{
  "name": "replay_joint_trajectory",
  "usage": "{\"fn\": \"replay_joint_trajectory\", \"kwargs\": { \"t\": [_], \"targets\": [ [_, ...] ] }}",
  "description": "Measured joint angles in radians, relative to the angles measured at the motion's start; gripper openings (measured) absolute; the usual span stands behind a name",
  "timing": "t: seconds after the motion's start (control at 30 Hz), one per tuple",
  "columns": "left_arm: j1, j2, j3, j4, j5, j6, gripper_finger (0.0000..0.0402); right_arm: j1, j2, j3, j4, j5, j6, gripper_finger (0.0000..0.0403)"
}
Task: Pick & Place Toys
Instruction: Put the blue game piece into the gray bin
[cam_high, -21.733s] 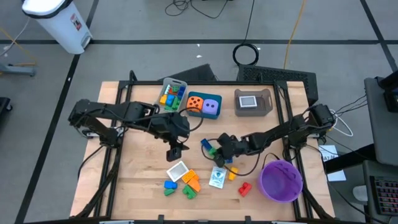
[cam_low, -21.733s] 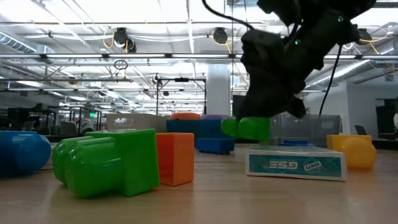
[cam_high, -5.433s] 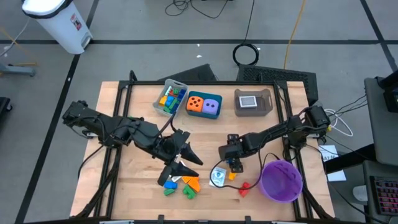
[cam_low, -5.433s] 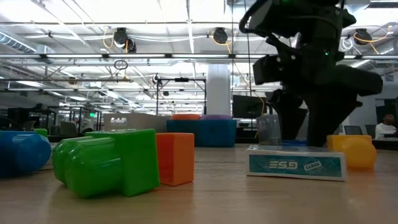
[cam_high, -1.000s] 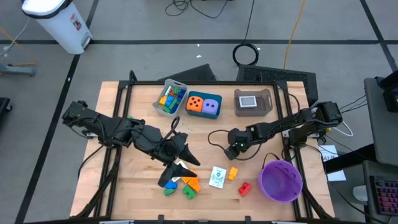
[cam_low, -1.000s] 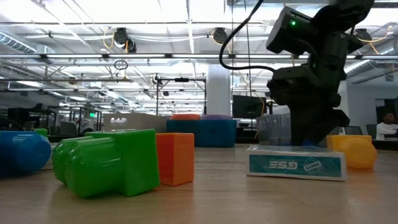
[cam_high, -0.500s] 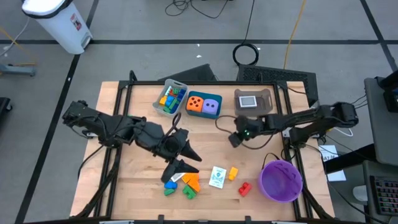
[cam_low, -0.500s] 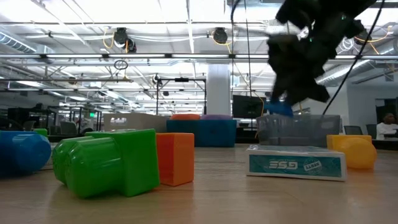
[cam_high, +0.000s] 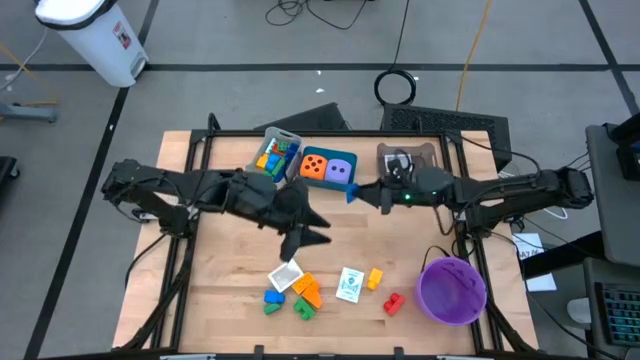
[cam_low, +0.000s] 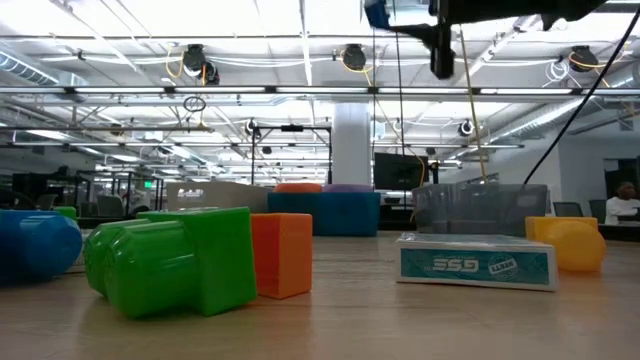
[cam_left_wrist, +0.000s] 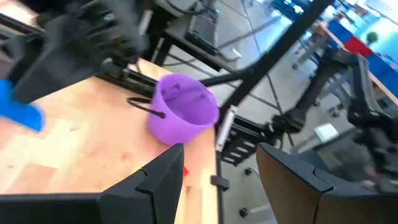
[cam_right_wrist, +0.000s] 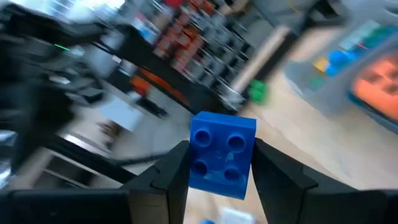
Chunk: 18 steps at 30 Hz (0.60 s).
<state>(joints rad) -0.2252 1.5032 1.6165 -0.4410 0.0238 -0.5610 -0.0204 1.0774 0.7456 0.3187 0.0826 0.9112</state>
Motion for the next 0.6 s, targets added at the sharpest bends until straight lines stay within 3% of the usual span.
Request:
{"fn": "replay_joint_trajectory", "kwargs": {
  "t": [0.33,0.6],
  "targets": [
    [0.129,0.000,0.000,-0.014,0.000,-0.171,0.0209,0.002,0.000,0.000,0.271,-0.004,-0.026,0.0143],
    [0.232,0.020,-0.004,-0.013,0.014,-0.247,0.0209,0.002,0.000,0.000,0.352,-0.002,-0.030,0.0147]
  ]
}}
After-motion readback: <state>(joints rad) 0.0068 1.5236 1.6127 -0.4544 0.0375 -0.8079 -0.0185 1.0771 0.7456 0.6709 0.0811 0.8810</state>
